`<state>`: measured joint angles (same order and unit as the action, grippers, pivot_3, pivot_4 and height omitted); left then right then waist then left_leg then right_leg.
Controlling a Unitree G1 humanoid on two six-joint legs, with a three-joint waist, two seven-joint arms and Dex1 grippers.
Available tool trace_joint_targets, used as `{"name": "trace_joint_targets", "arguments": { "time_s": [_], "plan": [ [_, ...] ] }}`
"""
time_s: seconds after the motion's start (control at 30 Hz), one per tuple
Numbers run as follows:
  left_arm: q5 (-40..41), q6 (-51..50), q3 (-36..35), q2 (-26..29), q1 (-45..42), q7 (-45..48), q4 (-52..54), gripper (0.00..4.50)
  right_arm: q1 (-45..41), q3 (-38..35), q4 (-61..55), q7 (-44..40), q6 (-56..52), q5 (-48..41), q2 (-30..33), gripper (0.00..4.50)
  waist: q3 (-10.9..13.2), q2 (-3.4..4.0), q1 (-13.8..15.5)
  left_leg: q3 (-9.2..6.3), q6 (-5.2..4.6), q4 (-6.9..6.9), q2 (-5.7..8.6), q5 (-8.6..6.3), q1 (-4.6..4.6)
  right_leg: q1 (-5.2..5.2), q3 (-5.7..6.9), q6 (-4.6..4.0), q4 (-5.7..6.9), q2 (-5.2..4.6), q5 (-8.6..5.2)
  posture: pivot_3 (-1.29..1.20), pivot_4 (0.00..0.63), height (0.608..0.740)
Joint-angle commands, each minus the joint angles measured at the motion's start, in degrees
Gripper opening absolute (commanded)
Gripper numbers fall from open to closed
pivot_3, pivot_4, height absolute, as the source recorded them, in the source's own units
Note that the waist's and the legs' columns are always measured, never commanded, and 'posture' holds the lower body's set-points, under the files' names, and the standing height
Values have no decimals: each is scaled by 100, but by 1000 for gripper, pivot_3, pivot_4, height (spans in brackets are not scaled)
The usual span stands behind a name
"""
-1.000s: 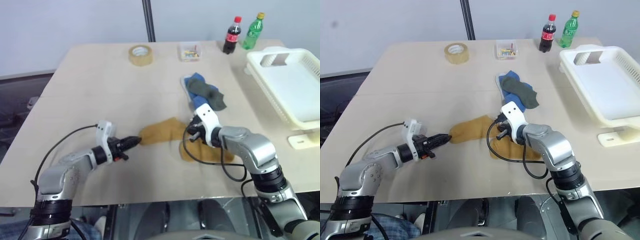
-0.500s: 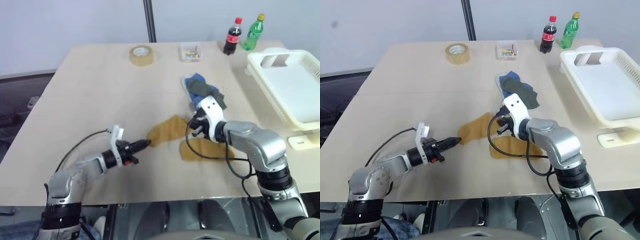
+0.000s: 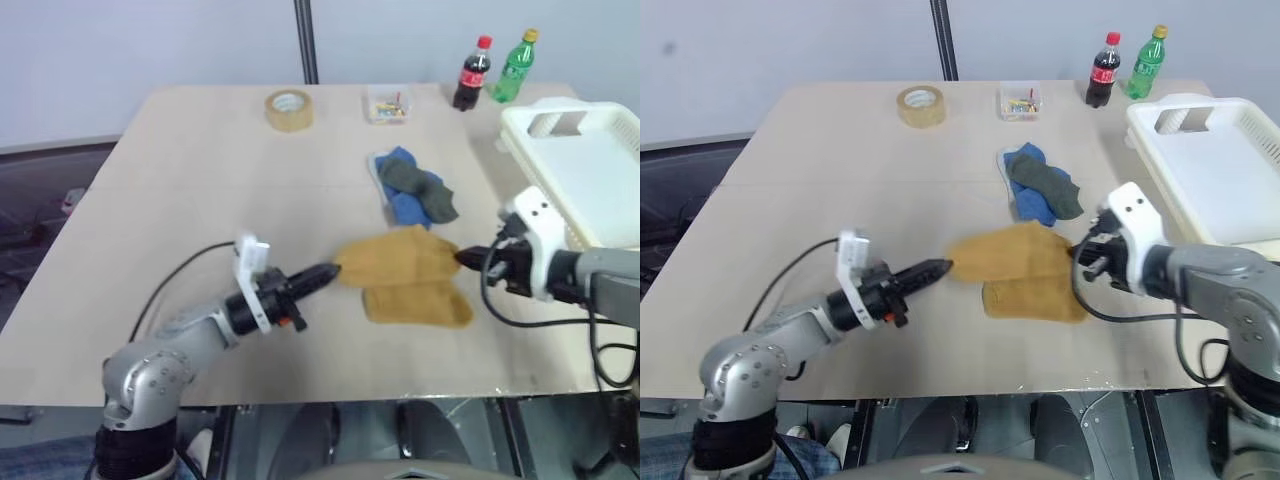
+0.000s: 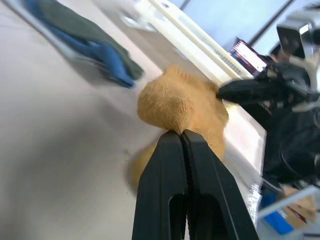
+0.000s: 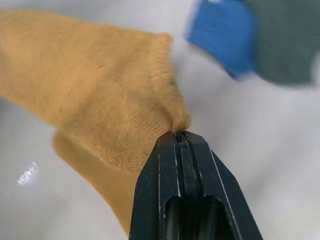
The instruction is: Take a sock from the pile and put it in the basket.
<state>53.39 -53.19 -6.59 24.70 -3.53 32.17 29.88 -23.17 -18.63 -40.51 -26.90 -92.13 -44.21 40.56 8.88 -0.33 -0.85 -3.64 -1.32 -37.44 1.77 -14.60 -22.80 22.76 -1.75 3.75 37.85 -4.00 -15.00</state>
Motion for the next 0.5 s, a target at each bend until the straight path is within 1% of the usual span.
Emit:
{"name": "trace_joint_targets", "arguments": {
  "time_s": [0.03, 0.1, 0.17, 0.5],
  "plan": [
    [-657, 482, 530, 164, -15, 151, 92, 15, 162, -173, -149, 299, -37, -403, 78, 0, 0, 0, -8, 2, 0, 0, -1, 0, 2, 0, -1, 0, 2, 1, 0, 0, 150, 738],
    [-1042, 739, 870, 243, -21, 267, -26, 15, 405, -148, -266, 453, -37, -496, 195, 0, 0, 0, 6, 3, 0, 0, -2, 0, 5, 0, -3, 0, 3, 4, 0, 0, 150, 738],
    [-1260, 922, 1079, 261, -52, 390, -134, 15, 562, -169, -295, 579, -37, -561, 285, 0, 1, 0, 19, 3, 0, 0, -1, 0, 2, -1, -2, 0, 1, 3, -1, 0, 150, 738],
    [-1710, 1406, 1408, 38, -224, 516, -449, 15, 1207, -404, -610, 1116, -37, -1054, 298, 0, 7, -10, 23, 0, -3, -1, -1, -1, -5, -1, 3, 2, -5, 2, -2, 0, 150, 738]
  ]
}}
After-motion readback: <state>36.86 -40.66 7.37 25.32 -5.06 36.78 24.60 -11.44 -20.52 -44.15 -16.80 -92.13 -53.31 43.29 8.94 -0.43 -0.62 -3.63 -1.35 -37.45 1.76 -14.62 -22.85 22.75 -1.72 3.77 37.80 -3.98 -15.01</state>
